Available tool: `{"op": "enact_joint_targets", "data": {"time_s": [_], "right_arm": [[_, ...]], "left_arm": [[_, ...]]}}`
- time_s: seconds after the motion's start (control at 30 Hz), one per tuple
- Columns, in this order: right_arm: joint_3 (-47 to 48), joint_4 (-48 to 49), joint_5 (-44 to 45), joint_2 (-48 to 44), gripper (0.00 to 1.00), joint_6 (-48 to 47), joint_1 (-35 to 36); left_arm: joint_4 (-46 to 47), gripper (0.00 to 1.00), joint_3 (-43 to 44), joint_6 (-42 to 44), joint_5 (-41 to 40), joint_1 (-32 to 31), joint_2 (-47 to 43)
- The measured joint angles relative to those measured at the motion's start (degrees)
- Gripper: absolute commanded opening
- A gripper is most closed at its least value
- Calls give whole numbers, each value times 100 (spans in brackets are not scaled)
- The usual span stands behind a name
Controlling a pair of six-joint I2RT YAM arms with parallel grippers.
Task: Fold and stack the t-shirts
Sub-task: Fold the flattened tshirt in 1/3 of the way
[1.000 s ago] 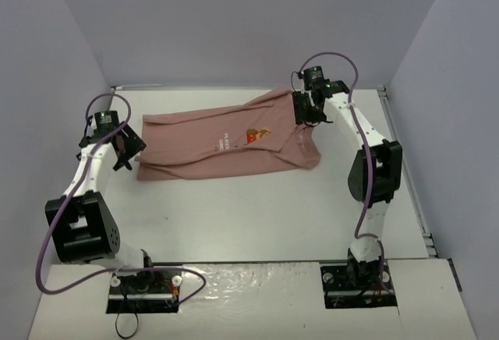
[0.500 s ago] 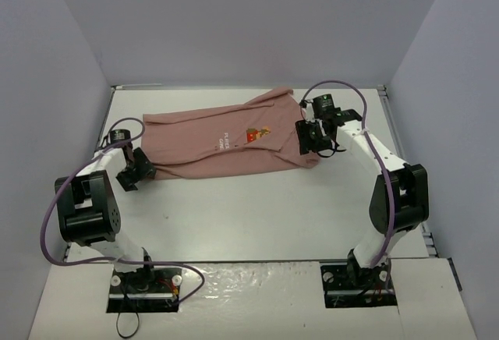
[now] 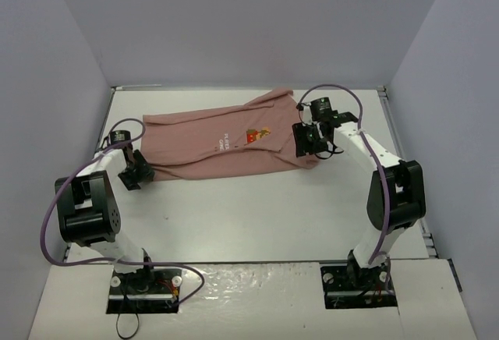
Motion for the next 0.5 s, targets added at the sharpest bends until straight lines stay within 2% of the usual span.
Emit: {"op": "enact_joint_targets", "data": {"time_s": [0.27, 0.5], "right_arm": [[0, 45, -22, 518, 44, 203, 0], [-2, 112, 122, 709, 42, 297, 0]], "left_arm": [[93, 28, -21, -5, 62, 0, 0], [177, 22, -44, -6, 98, 0, 0]]}}
